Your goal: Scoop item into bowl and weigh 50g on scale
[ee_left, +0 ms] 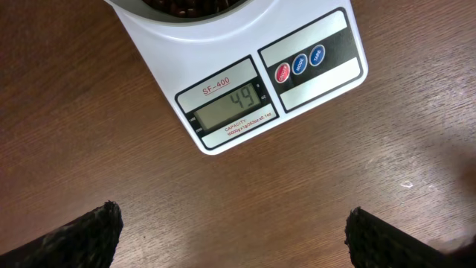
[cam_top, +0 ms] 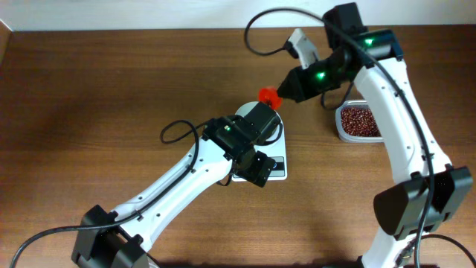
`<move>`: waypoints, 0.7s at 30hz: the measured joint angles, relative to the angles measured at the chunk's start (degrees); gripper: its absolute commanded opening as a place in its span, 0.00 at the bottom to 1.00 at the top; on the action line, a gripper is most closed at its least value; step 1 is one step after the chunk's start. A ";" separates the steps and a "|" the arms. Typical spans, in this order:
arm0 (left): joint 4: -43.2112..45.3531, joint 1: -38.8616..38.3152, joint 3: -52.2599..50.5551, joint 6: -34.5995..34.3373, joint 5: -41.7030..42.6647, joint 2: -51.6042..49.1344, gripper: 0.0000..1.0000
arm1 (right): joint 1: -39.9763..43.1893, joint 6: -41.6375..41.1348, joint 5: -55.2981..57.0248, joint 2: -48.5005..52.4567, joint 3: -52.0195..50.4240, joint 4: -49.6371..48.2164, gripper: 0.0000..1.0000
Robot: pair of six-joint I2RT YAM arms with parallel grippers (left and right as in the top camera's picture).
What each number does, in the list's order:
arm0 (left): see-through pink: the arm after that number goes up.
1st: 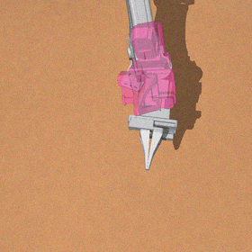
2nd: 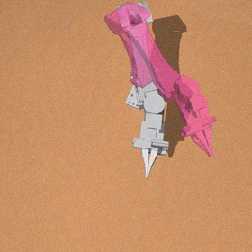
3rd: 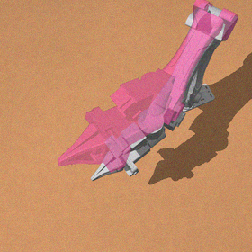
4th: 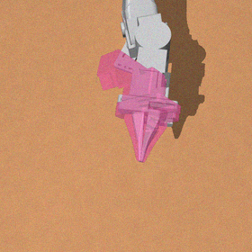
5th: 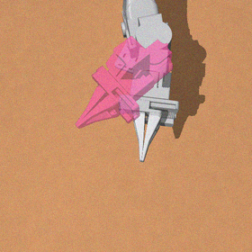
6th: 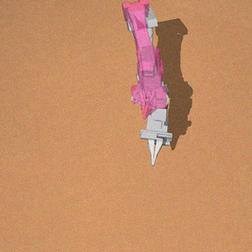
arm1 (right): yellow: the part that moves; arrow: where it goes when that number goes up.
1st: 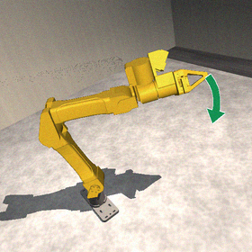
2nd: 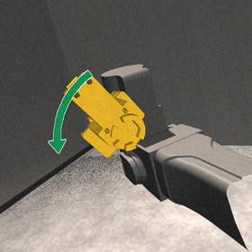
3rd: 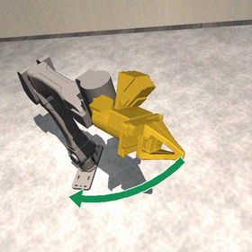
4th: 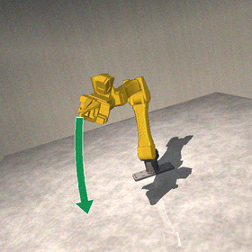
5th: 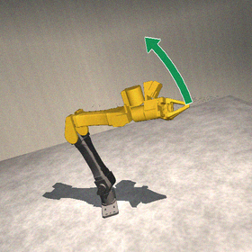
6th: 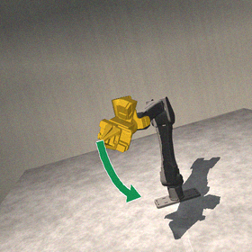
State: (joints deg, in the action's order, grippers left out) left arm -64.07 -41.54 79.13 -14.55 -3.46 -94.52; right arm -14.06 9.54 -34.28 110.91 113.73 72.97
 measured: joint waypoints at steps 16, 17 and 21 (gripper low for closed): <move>0.00 0.00 0.00 0.00 -0.02 0.00 0.99 | -8.09 4.26 14.73 -0.04 0.00 -2.27 0.04; 0.00 0.00 0.00 0.00 0.00 0.00 0.99 | -8.33 4.22 14.78 -0.07 0.00 -2.32 0.04; 0.00 0.00 0.00 0.00 0.00 0.00 0.99 | -8.87 4.00 14.82 -0.04 0.00 -2.73 0.04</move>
State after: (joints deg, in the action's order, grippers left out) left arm -64.07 -41.54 79.13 -14.55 -3.46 -94.52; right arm -22.94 13.54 -19.46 110.87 113.73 70.24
